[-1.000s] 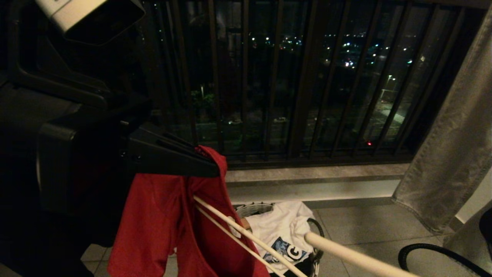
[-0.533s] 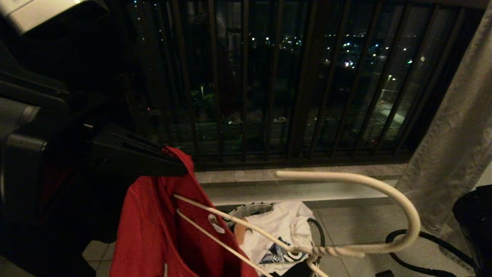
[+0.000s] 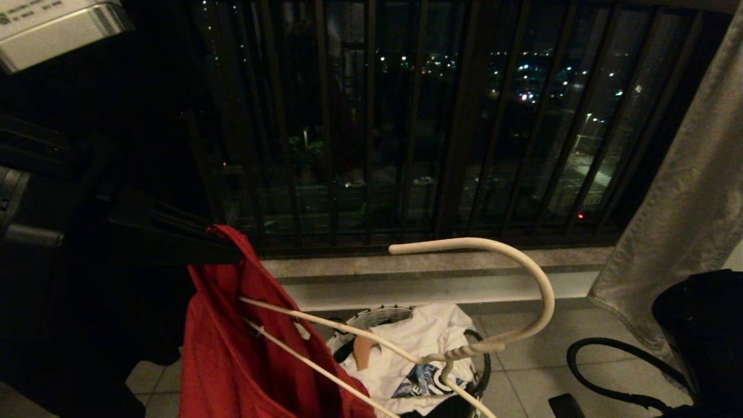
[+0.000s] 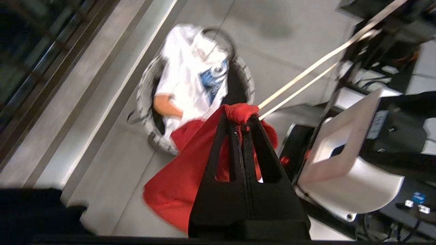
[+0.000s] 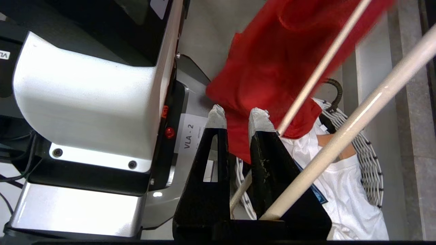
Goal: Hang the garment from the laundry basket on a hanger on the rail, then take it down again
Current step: Hang the clothes on the clothes rack
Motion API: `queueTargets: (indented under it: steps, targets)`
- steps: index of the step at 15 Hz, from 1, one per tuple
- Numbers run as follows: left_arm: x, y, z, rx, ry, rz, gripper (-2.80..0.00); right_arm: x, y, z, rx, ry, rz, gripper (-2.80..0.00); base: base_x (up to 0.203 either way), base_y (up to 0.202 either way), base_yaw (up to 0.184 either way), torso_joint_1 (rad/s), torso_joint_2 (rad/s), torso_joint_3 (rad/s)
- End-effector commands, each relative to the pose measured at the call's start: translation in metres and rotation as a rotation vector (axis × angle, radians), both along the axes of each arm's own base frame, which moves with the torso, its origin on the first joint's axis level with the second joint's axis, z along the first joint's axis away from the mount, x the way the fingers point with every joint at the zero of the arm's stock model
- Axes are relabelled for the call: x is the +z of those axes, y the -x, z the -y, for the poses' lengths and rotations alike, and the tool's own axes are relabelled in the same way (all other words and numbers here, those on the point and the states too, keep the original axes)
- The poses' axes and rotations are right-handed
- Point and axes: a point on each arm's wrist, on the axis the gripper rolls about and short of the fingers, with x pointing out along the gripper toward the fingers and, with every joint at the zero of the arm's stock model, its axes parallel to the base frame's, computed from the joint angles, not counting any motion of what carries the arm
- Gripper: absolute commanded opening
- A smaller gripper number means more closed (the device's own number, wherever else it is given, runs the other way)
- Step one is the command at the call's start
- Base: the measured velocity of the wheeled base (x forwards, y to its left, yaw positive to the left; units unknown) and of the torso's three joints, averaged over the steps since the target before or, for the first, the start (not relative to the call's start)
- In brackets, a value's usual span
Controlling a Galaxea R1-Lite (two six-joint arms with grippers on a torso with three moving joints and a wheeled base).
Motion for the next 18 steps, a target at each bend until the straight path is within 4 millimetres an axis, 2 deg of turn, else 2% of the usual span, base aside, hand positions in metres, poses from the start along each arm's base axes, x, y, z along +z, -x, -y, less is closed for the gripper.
queueTargets:
  steps: [1, 10, 14, 18]
  targets:
    - [0.002, 0.001, -0.001, 0.013, -0.008, 0.007, -2.8, 0.0, -0.001, 0.001, -0.003, 0.0, 0.002, -2.8, 0.0, 0.0, 0.0, 0.0, 0.0, 0.0]
    - [0.003, 0.006, -0.009, 0.125, -0.119, 0.092, -2.8, -0.002, 0.002, 0.004, 0.013, 0.01, 0.024, -2.8, 0.0, 0.0, 0.0, 0.0, 0.0, 0.0]
    - [0.002, 0.003, -0.008, 0.158, -0.163, 0.117, -2.8, 0.001, 0.009, 0.011, 0.026, 0.013, 0.035, -2.8, 0.0, 0.0, 0.0, 0.0, 0.0, 0.0]
    - [0.004, 0.0, -0.007, 0.165, -0.177, 0.143, -2.8, -0.003, 0.017, 0.007, 0.083, 0.04, 0.016, -2.8, 0.0, 0.0, 0.0, 0.0, 0.0, 0.0]
